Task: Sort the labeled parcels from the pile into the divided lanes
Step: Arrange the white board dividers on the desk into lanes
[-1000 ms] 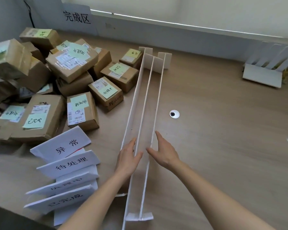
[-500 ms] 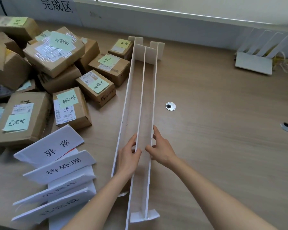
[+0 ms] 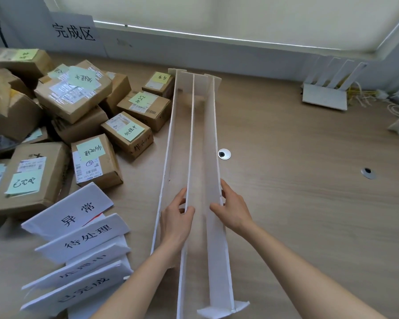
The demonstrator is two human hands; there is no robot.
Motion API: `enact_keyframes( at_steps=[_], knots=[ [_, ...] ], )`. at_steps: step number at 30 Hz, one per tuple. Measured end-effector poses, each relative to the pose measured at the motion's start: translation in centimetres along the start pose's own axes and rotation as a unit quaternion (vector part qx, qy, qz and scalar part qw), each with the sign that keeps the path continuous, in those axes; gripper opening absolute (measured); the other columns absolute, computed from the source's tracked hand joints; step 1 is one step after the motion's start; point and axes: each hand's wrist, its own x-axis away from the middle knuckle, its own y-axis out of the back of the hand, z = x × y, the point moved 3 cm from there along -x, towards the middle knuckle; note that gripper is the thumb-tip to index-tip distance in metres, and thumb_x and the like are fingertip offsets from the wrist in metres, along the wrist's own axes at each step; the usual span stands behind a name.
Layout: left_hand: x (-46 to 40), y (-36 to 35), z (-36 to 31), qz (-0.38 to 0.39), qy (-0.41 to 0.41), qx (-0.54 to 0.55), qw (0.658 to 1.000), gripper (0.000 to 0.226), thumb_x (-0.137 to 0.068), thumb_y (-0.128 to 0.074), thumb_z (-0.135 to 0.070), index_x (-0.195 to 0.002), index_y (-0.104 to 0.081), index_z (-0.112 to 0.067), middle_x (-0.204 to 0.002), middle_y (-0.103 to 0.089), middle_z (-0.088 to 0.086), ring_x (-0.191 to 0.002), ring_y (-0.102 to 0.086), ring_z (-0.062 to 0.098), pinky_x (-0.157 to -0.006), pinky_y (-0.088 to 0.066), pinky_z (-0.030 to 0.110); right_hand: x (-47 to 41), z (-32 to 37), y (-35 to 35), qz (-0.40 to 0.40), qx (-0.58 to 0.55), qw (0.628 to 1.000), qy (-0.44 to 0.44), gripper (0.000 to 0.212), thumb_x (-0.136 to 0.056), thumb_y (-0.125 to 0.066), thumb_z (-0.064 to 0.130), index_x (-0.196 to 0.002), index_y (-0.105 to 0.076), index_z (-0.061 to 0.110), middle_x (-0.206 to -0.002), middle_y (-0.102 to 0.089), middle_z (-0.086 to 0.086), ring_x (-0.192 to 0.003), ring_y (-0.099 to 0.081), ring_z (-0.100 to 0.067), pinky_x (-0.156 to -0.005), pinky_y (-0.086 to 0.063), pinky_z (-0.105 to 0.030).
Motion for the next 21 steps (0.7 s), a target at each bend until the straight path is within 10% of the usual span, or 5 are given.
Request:
enact_keyframes(
  at_steps=[21],
  knots=[
    [11.0,-2.9,-20.7,-0.004,-0.158,-0.067,0.985,0.052,-0.093,-0.058,-0.023,-0.142,-0.051,-0.038,-0.118,-0.068,-0.007,-0.085,-0.064,0.009,-0.079,-0.049,0.032,16.0,1.9,23.3,-0.207,0.042,0.977,-0.002,0.046,-0.073,-0.055,0.023,-0.115,-0.055,0.041,-0.086,-0.067,0.015,-0.083,-0.063,-0.014,-0.072,-0.054,-0.036]
  ],
)
